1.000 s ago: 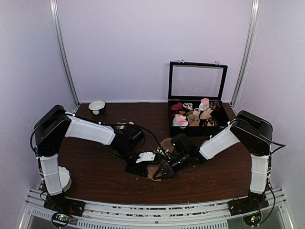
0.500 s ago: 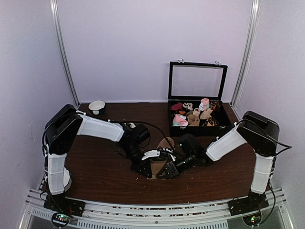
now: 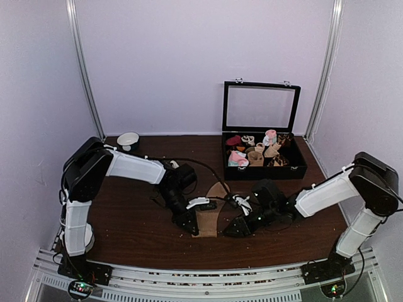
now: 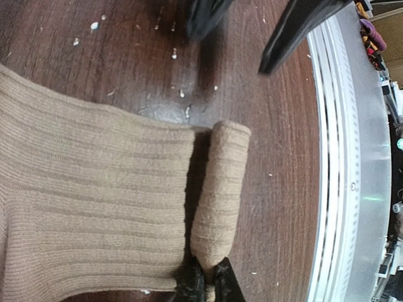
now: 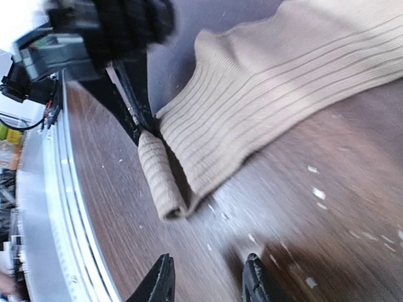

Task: Roll the socks
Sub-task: Roll the sock at the center of the board.

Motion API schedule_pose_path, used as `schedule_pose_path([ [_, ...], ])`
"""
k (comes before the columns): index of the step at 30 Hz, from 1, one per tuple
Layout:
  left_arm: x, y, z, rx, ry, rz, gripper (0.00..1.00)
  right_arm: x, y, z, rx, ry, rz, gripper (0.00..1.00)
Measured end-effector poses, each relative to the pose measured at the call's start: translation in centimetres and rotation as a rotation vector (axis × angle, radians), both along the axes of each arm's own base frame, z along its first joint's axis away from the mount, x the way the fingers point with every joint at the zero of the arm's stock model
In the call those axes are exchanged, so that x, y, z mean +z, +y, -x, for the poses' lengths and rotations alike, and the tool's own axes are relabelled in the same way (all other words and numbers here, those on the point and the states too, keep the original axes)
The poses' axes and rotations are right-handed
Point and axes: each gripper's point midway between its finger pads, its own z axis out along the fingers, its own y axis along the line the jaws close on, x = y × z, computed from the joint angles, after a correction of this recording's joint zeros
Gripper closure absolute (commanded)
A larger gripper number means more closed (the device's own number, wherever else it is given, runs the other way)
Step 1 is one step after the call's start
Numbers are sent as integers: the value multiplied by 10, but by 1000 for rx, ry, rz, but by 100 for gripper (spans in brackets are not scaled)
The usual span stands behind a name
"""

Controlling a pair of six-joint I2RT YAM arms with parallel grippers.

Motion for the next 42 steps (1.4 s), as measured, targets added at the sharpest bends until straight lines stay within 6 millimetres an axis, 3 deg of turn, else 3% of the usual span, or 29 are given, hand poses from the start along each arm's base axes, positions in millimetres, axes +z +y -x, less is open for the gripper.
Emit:
schedule_pose_path([
  [1,0,0,0,1,10,-4,100,3,-5,-1,-10,-27,6,57],
  [2,0,0,0,2,23,-9,100,7,-9,-1,-22,-49,11,18],
  [3,0,0,1,2,33,-13,100,11,-14,-2,-34,-80,14,2],
  [7,0,-1,2,3,81,-38,100,40,-30,-13,-99,-258,27,0],
  [11,0,-1,4,2,145,-67,100,87,-45,-27,-211,-481,0,0],
  [14,0,-1,8,2,211,-86,100,120,-72,-40,-402,-593,-101,0],
  [16,0,-1,10,6,253,-97,100,119,-90,-42,-490,-621,-149,0],
  [19,0,0,15,15,312,-116,100,96,-100,-39,-491,-645,-101,0],
  [21,-1,0,17,21,345,-127,100,84,-85,-31,-395,-675,-34,1],
  [26,-2,0,14,47,399,-138,100,85,-30,7,-100,-833,-6,30],
  [29,-2,1,14,59,416,-149,100,71,-6,20,55,-902,42,39],
  [33,-3,0,13,73,426,-161,100,54,27,25,211,-971,99,48],
  [42,-3,0,13,83,432,-171,100,23,72,26,395,-1018,132,65],
])
